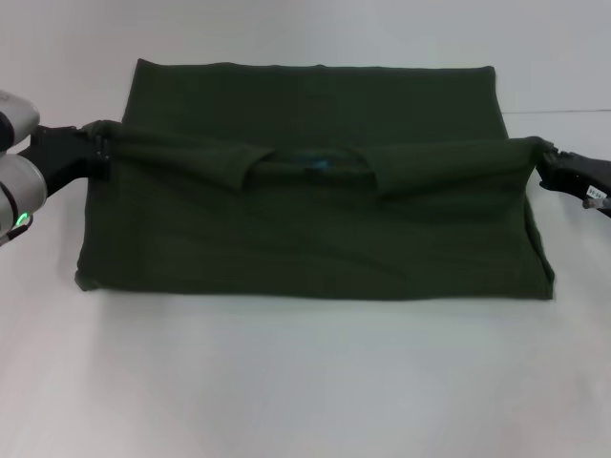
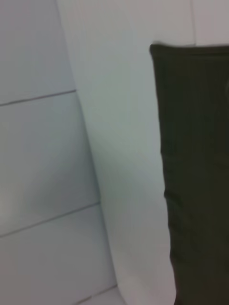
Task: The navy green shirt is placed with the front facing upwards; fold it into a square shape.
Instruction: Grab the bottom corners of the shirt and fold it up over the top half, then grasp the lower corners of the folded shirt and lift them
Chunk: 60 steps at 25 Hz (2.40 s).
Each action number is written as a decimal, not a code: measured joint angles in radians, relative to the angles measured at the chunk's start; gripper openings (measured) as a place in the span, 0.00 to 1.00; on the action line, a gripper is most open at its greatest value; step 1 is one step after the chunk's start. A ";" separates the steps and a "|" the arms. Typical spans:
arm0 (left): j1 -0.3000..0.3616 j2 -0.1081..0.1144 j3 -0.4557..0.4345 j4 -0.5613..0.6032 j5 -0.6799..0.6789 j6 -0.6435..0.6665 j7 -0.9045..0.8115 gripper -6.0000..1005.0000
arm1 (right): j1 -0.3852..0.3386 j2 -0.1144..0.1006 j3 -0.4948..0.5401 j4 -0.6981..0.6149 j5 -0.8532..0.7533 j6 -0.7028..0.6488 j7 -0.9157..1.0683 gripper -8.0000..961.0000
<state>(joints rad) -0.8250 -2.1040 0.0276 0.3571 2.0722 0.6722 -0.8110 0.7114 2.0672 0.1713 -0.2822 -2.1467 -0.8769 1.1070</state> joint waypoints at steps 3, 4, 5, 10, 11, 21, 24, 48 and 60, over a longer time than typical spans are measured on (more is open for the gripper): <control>0.008 -0.005 0.000 0.000 -0.041 -0.012 0.001 0.20 | 0.006 0.003 -0.002 0.010 0.002 0.034 0.002 0.08; 0.012 -0.005 0.000 0.000 -0.055 -0.011 0.001 0.20 | 0.006 0.004 -0.004 0.012 0.002 0.039 0.003 0.08; 0.016 -0.006 0.000 0.000 -0.069 -0.009 0.003 0.20 | 0.007 0.004 -0.008 0.013 0.002 0.042 0.002 0.09; 0.020 -0.007 0.013 -0.013 -0.112 0.002 0.028 0.21 | 0.010 0.005 -0.014 0.013 0.002 0.049 0.000 0.24; 0.020 -0.007 0.021 -0.017 -0.112 0.004 0.041 0.21 | 0.010 0.005 -0.016 0.013 0.002 0.049 0.001 0.29; 0.004 -0.014 0.040 -0.016 -0.206 0.034 0.038 0.53 | -0.002 -0.002 -0.040 0.001 0.002 0.017 0.106 0.55; 0.026 -0.003 0.051 0.012 -0.222 0.108 -0.101 0.69 | -0.020 -0.014 -0.087 -0.016 0.001 -0.037 0.165 0.63; 0.233 0.073 0.301 0.448 0.416 0.685 -1.089 0.75 | -0.258 0.021 -0.450 -0.275 -0.002 -0.787 0.003 0.87; 0.229 0.050 0.374 0.435 0.489 0.615 -1.102 0.75 | -0.258 0.022 -0.455 -0.260 -0.001 -0.784 0.004 0.86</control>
<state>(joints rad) -0.5956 -2.0537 0.4015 0.7920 2.5610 1.2868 -1.9133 0.4532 2.0893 -0.2839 -0.5423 -2.1475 -1.6610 1.1112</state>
